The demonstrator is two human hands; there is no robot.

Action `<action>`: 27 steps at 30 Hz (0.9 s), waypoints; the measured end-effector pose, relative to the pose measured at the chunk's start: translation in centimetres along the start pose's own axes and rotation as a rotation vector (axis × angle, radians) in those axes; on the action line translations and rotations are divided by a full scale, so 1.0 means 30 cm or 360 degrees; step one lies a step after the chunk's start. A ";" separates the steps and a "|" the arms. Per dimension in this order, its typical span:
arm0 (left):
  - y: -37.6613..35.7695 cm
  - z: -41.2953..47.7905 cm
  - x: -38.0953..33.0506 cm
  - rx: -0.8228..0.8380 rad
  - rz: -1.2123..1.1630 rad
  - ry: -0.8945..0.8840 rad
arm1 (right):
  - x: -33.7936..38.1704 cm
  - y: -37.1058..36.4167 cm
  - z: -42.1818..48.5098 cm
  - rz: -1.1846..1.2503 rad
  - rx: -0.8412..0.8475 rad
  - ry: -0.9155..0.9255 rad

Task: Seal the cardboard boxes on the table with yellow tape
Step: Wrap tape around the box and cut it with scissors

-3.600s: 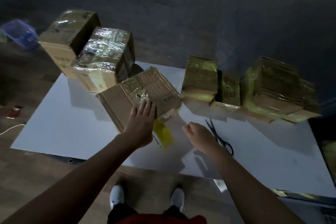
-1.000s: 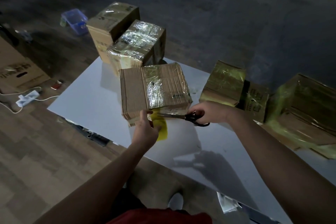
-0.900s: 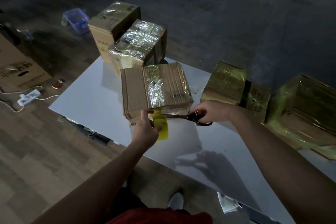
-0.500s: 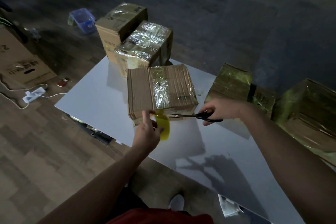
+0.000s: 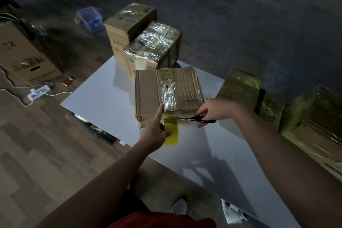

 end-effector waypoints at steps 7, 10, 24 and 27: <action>0.011 0.009 0.001 0.0037 0.0021 -0.0027 | 0.027 0.029 0.009 -0.0047 -0.0019 -0.0013; 0.001 0.009 0.002 0.0027 -0.0022 -0.0025 | 0.033 0.031 0.010 -0.0001 0.0017 -0.0022; 0.026 0.003 0.004 0.0088 0.0169 -0.0022 | 0.024 0.037 0.012 0.0130 0.0025 0.0021; 0.020 -0.007 0.003 0.0100 0.0177 -0.0027 | 0.022 0.036 0.015 0.0146 0.0021 0.0014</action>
Point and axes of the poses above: each hand's wrist, its own z-axis towards the middle knuckle, its own y-axis out of the back of the hand, x = y × z, the point moved 3 cm from there along z, towards the middle knuckle, and after that the axes turned 15 degrees about -z, right-handed, at the moved point
